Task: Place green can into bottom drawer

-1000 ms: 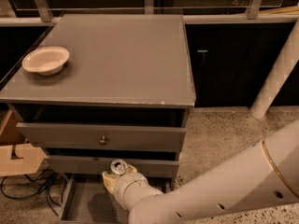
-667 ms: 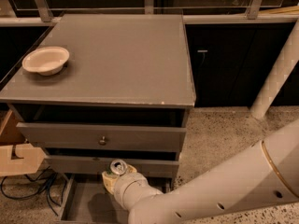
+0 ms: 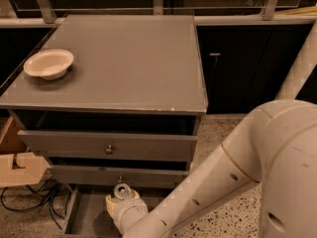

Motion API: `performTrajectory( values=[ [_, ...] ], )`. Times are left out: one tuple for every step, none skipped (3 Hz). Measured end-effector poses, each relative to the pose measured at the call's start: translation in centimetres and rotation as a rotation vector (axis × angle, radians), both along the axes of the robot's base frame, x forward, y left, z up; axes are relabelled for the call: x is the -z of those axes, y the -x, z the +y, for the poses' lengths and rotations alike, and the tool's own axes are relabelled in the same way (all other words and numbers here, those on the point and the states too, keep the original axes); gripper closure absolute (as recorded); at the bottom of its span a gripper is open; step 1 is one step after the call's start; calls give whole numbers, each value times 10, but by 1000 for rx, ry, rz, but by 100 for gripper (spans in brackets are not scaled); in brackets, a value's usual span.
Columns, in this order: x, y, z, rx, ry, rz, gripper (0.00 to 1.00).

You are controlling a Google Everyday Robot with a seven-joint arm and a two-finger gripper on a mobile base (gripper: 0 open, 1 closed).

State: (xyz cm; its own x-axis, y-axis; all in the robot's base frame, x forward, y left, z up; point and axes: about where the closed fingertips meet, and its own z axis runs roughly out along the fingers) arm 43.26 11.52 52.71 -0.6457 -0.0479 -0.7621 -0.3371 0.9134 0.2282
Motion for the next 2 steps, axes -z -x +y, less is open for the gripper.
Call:
performTrajectory(
  values=[
    [36, 2, 2, 47, 9, 28, 100],
    [46, 4, 1, 59, 13, 38, 100]
  ],
)
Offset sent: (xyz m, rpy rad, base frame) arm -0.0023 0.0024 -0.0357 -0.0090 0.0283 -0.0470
